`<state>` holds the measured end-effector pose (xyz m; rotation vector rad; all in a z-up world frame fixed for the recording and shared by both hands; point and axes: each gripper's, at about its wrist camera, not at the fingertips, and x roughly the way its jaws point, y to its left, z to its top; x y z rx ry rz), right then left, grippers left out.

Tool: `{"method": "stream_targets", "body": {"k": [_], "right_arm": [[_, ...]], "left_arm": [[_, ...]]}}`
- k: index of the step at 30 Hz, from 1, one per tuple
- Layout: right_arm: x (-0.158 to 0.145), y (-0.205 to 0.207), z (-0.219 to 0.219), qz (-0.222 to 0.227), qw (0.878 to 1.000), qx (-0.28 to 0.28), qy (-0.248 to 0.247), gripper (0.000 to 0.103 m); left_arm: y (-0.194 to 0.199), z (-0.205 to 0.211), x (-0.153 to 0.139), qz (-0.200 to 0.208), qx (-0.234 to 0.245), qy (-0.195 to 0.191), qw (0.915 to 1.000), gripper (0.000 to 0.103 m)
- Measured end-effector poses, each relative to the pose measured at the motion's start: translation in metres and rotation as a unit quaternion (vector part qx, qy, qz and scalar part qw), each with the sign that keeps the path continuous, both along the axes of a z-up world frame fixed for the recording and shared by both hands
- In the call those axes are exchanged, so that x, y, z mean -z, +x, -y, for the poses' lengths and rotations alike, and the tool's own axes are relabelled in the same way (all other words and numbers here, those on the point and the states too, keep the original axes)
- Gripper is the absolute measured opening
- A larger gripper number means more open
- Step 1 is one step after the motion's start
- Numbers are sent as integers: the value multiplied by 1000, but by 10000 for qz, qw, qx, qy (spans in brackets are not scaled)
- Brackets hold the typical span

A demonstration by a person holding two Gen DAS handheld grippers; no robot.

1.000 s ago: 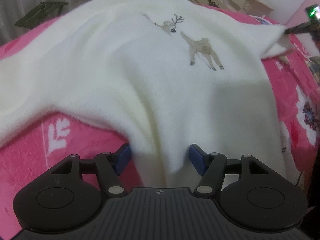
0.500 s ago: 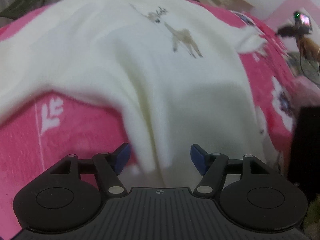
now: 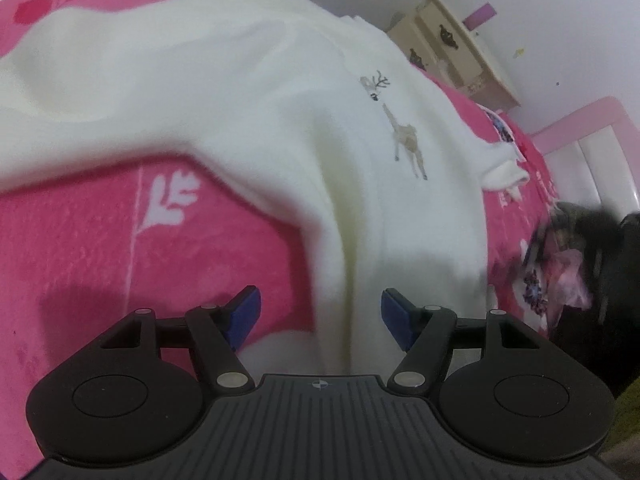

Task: Fold clothes

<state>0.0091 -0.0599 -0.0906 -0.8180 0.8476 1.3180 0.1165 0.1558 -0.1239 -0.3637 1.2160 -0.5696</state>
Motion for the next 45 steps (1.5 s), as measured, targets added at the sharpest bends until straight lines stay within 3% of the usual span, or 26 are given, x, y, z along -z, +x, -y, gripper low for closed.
{"method": "stream_targets", "body": {"k": [4,7,8,12,13,14,15,16,19,22,24,26,29,32,35,37,40,45], "right_arm": [[31,-45,-26,-268,9965,-775,189,52],[52,-60,-37,-451,9951,-860,163,57],[59,-64,-40,-328,9953,-903,121,61],[86,-74,-46,381,9906,-1314,-77,62],[86,-76,-43,558,9878,-1453,-71,59],[84,-76,-41,665,9865,-1493,-90,47],[77,-69,-41,637,9888,-1340,-136,22],[70,-61,-41,574,9917,-1135,-188,15],[37,-18,-28,-56,9997,-172,-163,14],[4,41,6,-699,9913,1107,-106,13],[-13,80,35,-1119,9718,2075,-83,13],[-21,111,68,-1411,9427,3022,-69,13],[-18,135,121,-1848,8863,4240,216,13],[-1,141,162,-2413,8211,5120,744,13],[27,138,189,-3116,7481,5684,1419,13],[42,134,200,-3484,7062,5898,1787,13],[51,129,205,-3775,6884,5861,2000,13],[45,129,203,-3789,7021,5627,2166,13]], "left_arm": [[-3,-6,9,-61,-39,-153,9999,67],[-5,-12,12,-66,-21,-273,9996,67],[-6,-13,13,-67,-12,-285,9996,67],[-14,-17,15,-54,-2,-315,9995,67],[-16,-18,14,-49,-3,-332,9994,67],[-18,-19,14,-41,1,-348,9994,67],[-21,-21,13,-24,18,-360,9993,67],[-23,-22,13,-2,40,-374,9993,67],[-28,-24,11,45,116,-434,9990,67],[-29,-24,8,101,212,-476,9986,67],[-28,-19,5,185,325,-505,9980,67],[-28,-11,0,294,475,-533,9970,67],[-26,9,-10,578,787,-412,9944,67],[-29,34,-23,1054,1109,-37,9882,67],[-38,66,-39,1801,1595,592,9688,67],[-50,90,-49,2447,2006,1052,9428,67],[-63,120,-55,3110,2571,1417,9039,67],[-59,158,-35,3291,3238,1612,8723,66]]}}
